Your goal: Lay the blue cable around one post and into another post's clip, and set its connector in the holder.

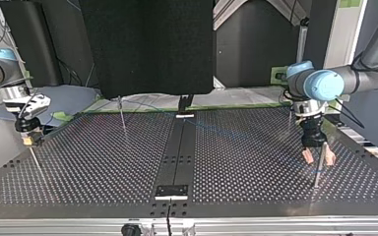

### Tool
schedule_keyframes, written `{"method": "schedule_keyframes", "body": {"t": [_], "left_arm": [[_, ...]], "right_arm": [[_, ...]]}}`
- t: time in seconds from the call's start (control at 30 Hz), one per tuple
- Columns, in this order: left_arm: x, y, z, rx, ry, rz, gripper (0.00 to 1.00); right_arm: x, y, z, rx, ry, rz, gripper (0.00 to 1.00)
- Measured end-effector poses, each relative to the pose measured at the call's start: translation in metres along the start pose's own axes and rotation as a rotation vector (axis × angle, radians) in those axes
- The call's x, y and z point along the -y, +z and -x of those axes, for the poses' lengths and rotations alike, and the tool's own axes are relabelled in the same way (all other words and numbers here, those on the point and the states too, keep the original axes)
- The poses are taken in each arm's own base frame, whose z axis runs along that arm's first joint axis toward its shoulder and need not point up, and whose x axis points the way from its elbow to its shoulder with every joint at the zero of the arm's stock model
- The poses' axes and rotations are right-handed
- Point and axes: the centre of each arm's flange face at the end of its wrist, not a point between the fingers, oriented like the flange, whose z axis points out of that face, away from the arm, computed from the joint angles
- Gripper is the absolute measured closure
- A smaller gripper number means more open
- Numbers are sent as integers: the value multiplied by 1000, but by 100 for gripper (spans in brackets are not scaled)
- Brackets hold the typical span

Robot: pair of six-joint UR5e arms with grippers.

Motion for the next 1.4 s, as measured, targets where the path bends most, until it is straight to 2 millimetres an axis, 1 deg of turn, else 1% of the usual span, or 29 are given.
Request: {"method": "schedule_keyframes", "body": {"t": [0.43, 0.87, 1.1, 1.4], "left_arm": [[0, 0, 0, -2, 1, -2, 0], [0, 0, 0, -2, 1, -2, 0], [0, 0, 0, -2, 2, -2, 0], [0, 0, 0, -2, 4, -2, 0]], "right_arm": [[-3, 0, -2, -8, 13, 5, 100], [-2, 2, 5, -4, 16, 11, 100], [-4, 5, 13, -3, 15, 9, 100], [-5, 7, 13, -19, 3, 0, 100]]}}
